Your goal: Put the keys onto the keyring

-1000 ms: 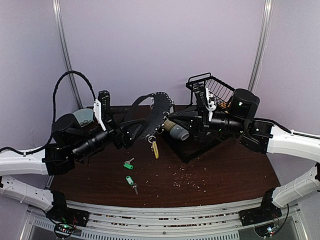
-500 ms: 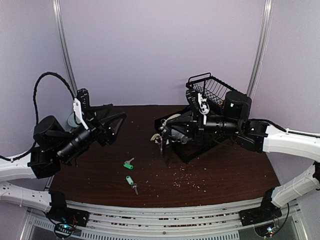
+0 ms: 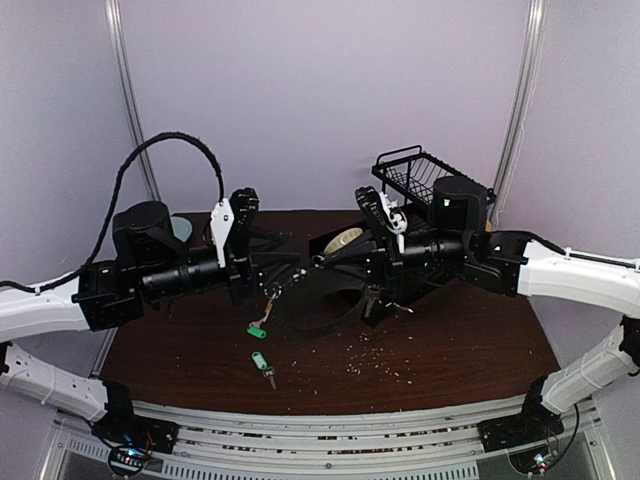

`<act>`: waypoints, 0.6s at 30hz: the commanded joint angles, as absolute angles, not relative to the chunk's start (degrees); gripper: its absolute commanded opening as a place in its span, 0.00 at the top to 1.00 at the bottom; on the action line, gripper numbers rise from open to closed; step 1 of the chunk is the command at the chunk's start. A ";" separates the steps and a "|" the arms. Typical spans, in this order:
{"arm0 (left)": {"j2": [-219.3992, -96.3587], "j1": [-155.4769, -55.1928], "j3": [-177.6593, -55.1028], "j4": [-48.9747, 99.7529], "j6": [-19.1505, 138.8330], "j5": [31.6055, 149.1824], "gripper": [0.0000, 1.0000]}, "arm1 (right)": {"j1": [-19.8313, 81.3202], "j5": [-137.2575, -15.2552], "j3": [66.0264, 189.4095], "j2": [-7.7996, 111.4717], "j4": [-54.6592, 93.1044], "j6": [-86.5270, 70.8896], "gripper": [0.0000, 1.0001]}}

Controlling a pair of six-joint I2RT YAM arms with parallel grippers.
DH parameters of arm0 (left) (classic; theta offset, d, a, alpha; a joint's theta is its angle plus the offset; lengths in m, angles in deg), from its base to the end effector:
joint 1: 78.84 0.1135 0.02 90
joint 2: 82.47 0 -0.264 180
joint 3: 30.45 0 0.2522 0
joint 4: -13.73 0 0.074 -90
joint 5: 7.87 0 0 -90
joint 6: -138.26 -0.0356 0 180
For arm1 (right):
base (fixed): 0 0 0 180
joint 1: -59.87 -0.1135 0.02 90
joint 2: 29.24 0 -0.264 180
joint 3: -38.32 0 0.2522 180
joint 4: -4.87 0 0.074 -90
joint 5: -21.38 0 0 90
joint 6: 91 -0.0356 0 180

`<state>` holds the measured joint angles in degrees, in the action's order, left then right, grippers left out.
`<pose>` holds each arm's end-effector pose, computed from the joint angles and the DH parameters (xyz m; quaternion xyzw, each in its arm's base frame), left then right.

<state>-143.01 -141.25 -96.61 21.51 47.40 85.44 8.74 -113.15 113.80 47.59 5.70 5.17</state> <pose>0.1142 -0.2231 0.3639 0.3947 0.6025 -0.3726 0.5851 0.1759 0.2580 0.3608 -0.5503 0.4591 0.4976 0.4887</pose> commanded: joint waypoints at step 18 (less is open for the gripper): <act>-153.27 -138.89 -117.79 52.14 33.17 100.93 0.72 | 5.85 -117.75 118.45 47.77 14.15 10.82 1.00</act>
